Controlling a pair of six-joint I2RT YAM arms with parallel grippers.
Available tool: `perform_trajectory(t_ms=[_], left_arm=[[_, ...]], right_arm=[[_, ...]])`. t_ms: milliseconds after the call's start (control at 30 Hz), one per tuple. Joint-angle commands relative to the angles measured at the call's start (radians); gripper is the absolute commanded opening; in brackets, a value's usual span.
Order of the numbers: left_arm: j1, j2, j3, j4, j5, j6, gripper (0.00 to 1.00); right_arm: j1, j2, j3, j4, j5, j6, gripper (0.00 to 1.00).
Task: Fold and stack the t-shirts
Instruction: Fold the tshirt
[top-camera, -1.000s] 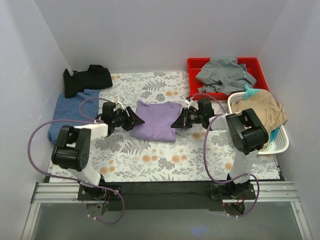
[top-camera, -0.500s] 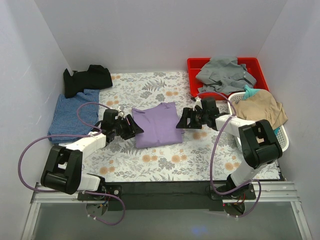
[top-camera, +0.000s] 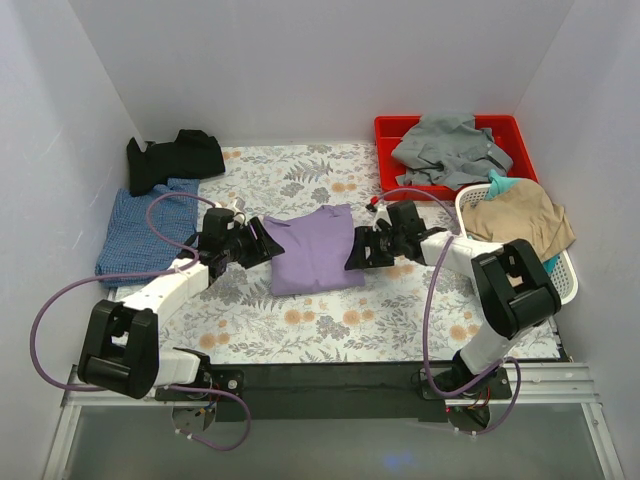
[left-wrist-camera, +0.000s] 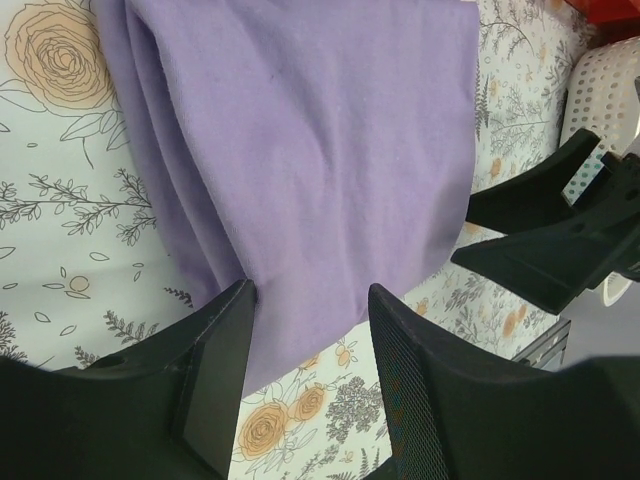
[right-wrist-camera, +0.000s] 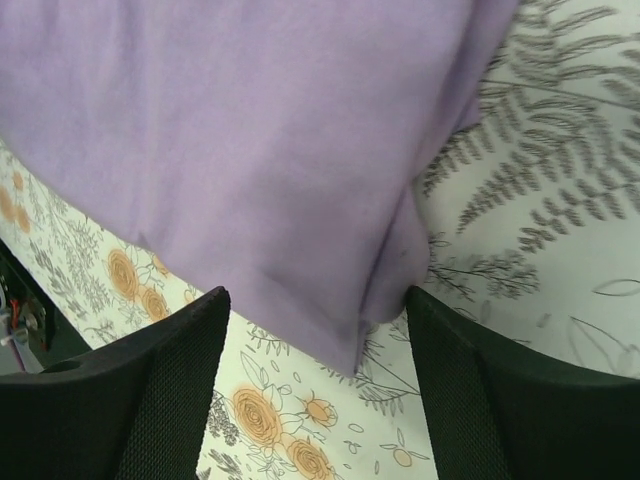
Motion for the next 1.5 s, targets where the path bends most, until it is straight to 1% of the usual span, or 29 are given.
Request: perform_trajectory(t_ms=[0, 67, 100, 200, 233, 300, 333, 367, 400, 433, 467, 500, 533, 600, 633, 667, 733, 800, 867, 967, 1000, 1100, 1133, 1233, 1467], left_arm=[[-0.004, -0.003, 0.029, -0.006, -0.011, 0.016, 0.48], [-0.002, -0.002, 0.023, 0.005, -0.007, 0.012, 0.48], [-0.002, 0.0, 0.023, 0.009, -0.007, 0.01, 0.48], [-0.004, 0.007, 0.016, 0.012, -0.002, 0.012, 0.48], [-0.002, 0.01, 0.015, 0.014, 0.001, 0.012, 0.48], [-0.004, 0.015, 0.012, 0.017, 0.01, 0.009, 0.48], [-0.004, 0.017, 0.009, 0.02, 0.009, 0.006, 0.48], [-0.004, 0.017, 0.007, 0.023, 0.012, 0.006, 0.48], [-0.004, 0.017, 0.007, 0.023, 0.01, 0.009, 0.47], [-0.004, 0.017, 0.007, 0.023, 0.012, 0.012, 0.47], [-0.004, 0.015, 0.007, 0.023, 0.007, 0.013, 0.47], [-0.004, 0.014, 0.01, 0.017, 0.001, 0.016, 0.47], [-0.004, 0.007, 0.012, 0.014, -0.007, 0.02, 0.47], [-0.002, 0.0, 0.024, -0.015, -0.051, 0.032, 0.47], [-0.002, -0.006, 0.042, -0.026, -0.073, 0.049, 0.47], [-0.002, -0.022, 0.049, -0.034, -0.092, 0.056, 0.48], [-0.002, -0.031, 0.084, -0.06, -0.137, 0.081, 0.48], [-0.001, -0.025, 0.116, -0.083, -0.162, 0.113, 0.5], [0.001, -0.008, 0.157, -0.081, -0.188, 0.127, 0.52], [0.007, 0.065, 0.222, -0.061, -0.217, 0.161, 0.53], [0.012, 0.111, 0.233, -0.039, -0.217, 0.171, 0.53], [0.03, 0.194, 0.28, 0.006, -0.182, 0.178, 0.53], [0.033, 0.248, 0.288, 0.015, -0.169, 0.178, 0.53], [0.047, 0.322, 0.314, 0.031, -0.136, 0.17, 0.52], [0.055, 0.362, 0.299, 0.063, -0.119, 0.153, 0.52]], right_arm=[[0.037, 0.028, 0.045, 0.013, -0.027, -0.002, 0.75], [0.055, 0.055, 0.056, 0.013, -0.053, 0.0, 0.7], [0.059, 0.066, 0.06, 0.05, -0.065, 0.001, 0.57], [0.063, 0.08, 0.057, 0.091, -0.122, 0.007, 0.47], [0.065, 0.074, 0.056, 0.116, -0.13, 0.023, 0.36], [0.065, 0.065, 0.05, 0.131, -0.127, 0.029, 0.3], [0.063, 0.052, 0.05, 0.127, -0.101, 0.035, 0.12], [0.065, 0.043, 0.039, 0.127, -0.082, 0.038, 0.04], [0.063, 0.034, 0.034, 0.127, -0.07, 0.031, 0.01], [0.063, 0.019, 0.031, 0.125, -0.064, 0.026, 0.05], [0.062, 0.008, 0.028, 0.113, -0.041, 0.017, 0.15], [0.062, -0.015, 0.025, 0.11, -0.032, 0.011, 0.43], [0.062, -0.027, 0.025, 0.105, -0.012, 0.009, 0.54], [0.063, -0.052, 0.039, 0.056, 0.02, -0.011, 0.68], [0.062, -0.076, 0.048, 0.033, 0.063, -0.023, 0.75], [0.062, -0.089, 0.059, -0.025, 0.095, -0.032, 0.77], [0.062, -0.126, 0.074, -0.047, 0.143, -0.068, 0.81], [0.06, -0.135, 0.086, -0.057, 0.206, -0.097, 0.82], [0.057, -0.109, 0.123, -0.057, 0.211, -0.121, 0.82], [0.054, -0.037, 0.203, -0.056, 0.243, -0.163, 0.82], [0.052, -0.016, 0.223, -0.056, 0.257, -0.17, 0.82], [0.037, 0.093, 0.312, -0.056, 0.251, -0.201, 0.82], [0.034, 0.115, 0.336, -0.054, 0.238, -0.203, 0.82], [0.022, 0.191, 0.414, -0.056, 0.205, -0.207, 0.82], [-0.004, 0.278, 0.471, -0.054, 0.145, -0.192, 0.81]])
